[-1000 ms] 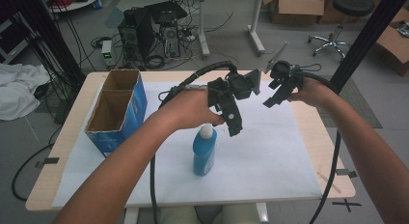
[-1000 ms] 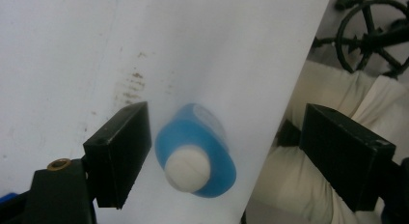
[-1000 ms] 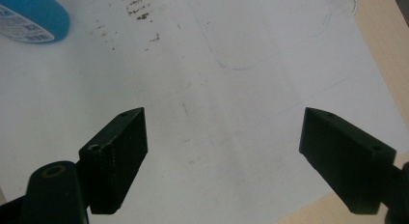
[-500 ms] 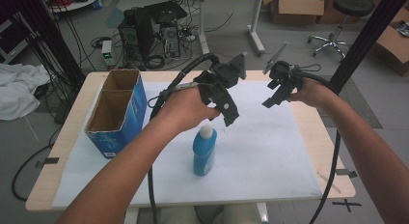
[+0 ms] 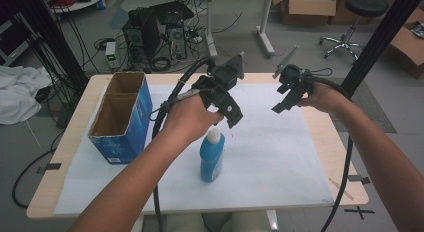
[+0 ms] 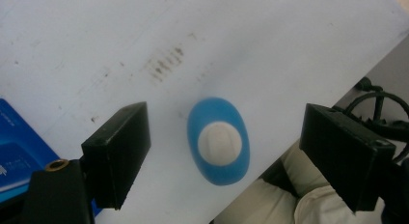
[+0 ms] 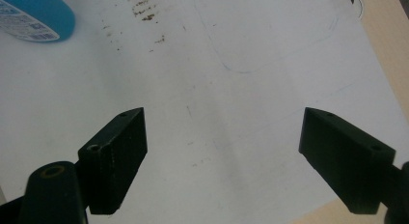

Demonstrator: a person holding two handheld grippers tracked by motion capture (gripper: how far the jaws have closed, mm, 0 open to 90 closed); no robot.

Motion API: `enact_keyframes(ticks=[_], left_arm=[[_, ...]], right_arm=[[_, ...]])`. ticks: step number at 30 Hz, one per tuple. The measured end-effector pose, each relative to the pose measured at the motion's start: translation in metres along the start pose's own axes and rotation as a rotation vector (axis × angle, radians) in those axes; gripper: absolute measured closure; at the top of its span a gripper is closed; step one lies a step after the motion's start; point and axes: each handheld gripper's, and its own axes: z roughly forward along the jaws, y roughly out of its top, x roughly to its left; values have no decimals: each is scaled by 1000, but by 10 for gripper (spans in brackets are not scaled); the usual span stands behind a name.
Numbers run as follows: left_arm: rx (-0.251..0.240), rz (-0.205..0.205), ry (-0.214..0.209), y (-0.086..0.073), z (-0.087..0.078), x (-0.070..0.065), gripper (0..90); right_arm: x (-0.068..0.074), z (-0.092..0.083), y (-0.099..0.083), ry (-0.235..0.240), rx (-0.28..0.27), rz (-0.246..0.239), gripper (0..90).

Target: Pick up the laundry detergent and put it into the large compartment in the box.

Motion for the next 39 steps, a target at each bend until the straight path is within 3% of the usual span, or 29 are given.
enact_keyframes(ticks=[10, 19, 39], left_arm=[[-15, -61, -1, -7, 2, 2, 188], [3, -100, 9, -11, 10, -1, 192], [56, -145, 10, -17, 37, 0, 193]], right_arm=[[0, 1, 2, 1, -5, -2, 170], [0, 0, 1, 1, -9, -4, 170], [1, 3, 3, 2, -10, -10, 169]])
